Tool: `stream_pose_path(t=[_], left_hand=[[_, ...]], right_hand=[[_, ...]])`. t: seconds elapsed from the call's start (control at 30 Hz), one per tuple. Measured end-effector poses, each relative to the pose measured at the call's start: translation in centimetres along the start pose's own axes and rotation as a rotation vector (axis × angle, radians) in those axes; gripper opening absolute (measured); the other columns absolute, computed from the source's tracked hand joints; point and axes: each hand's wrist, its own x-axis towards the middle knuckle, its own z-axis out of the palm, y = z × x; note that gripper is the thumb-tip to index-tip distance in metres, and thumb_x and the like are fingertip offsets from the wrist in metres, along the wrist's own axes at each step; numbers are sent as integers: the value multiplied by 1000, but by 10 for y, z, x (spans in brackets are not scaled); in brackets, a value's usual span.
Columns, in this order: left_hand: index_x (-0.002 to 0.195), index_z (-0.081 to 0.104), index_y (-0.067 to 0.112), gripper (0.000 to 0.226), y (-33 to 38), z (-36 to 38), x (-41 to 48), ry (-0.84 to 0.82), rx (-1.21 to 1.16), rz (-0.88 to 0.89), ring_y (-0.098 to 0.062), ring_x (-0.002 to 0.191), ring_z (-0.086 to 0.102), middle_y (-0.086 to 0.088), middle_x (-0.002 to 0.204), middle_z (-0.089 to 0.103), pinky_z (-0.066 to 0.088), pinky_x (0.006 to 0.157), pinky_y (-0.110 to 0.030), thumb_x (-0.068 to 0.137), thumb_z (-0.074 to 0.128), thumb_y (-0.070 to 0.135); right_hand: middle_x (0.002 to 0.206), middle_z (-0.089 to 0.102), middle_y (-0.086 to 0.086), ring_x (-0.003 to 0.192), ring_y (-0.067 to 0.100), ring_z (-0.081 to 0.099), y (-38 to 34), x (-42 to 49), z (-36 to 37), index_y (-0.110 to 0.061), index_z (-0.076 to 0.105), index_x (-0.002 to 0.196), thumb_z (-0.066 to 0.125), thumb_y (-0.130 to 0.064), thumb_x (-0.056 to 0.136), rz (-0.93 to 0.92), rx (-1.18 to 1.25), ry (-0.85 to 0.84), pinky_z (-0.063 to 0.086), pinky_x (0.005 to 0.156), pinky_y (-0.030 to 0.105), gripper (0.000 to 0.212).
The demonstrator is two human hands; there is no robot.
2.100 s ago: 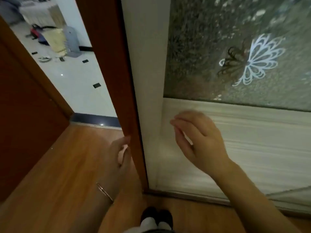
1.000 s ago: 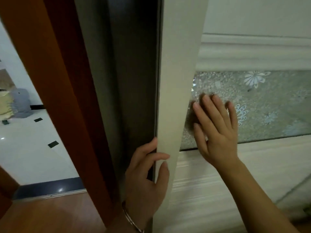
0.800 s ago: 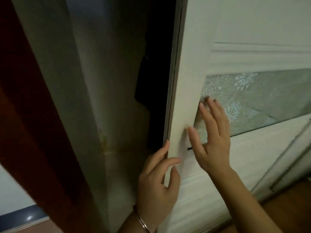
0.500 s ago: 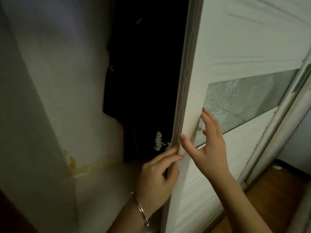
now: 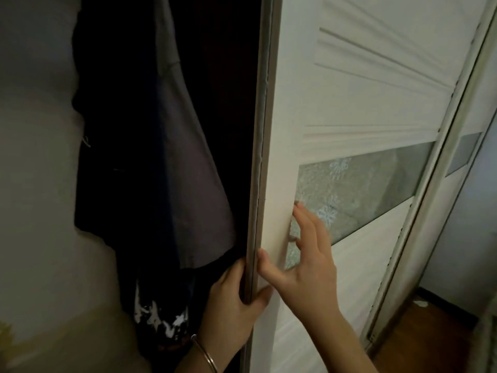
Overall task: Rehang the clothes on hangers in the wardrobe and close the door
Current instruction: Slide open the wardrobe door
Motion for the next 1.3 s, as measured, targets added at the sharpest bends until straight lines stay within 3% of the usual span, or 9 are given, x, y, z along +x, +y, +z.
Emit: stream_pose_path(t=[0.1,0.2,0.3,0.5,0.7,1.07,1.13,1.2,1.3], left_hand=[[105,43,60,51,5,36,20,-5,-30,-11,9,104,57,48,98,54,49,87,-13,57,61,54],[96,46,53,44,4,69,39,-27,-22,-69,-3,99,62,24,97,61,53,88,-26,70,74,31],[91,44,47,41,8,95,56,-62,-8,-103,-9,99,62,8,105,62,55,87,-31,73,73,25],[89,48,41,33,9,134,84,-97,13,-76,-13,98,63,2,101,66,56,84,-37,72,73,30],[94,49,27,33,14,157,100,-109,-13,-88,-16,96,63,-2,100,65,55,84,-34,72,74,26],[123,51,23,44,19,141,90,-190,16,-95,-11,106,58,7,111,58,51,93,-28,82,64,28],[119,56,19,35,18,131,84,-189,13,-94,-6,99,60,14,100,57,52,89,-21,85,61,23],[110,62,18,24,19,114,75,-188,36,-80,-1,91,61,19,92,60,50,82,-14,87,58,19],[86,66,36,18,27,74,63,-132,45,-62,0,80,65,26,71,65,48,71,-9,86,60,20]], right_hand=[[143,38,-10,135,10,35,37,14,-11,-22,40,137,58,-52,69,38,52,-44,50,98,39,76],[147,33,-12,139,7,28,71,29,-23,-23,36,139,57,-62,72,67,90,-100,45,103,44,80],[150,29,-10,141,6,24,101,42,-32,-18,35,142,49,-71,73,64,94,-130,41,106,46,87],[147,22,-26,141,3,23,135,60,-43,-27,30,140,62,-54,71,96,100,-148,37,110,45,81],[141,16,-40,140,0,23,159,73,-47,-35,28,138,63,-56,68,125,110,-152,36,112,41,82],[150,31,-5,137,11,31,147,64,-33,-21,30,141,62,-47,70,169,89,-49,40,107,40,82],[143,39,7,133,18,36,135,60,-32,-15,33,138,62,-34,74,112,20,32,39,107,43,73],[131,47,13,124,24,43,119,55,-30,-9,40,130,58,-23,78,-112,-83,140,39,104,39,57],[104,62,10,101,18,54,91,60,-26,-13,51,115,55,-19,80,-276,-19,120,44,89,31,36]])
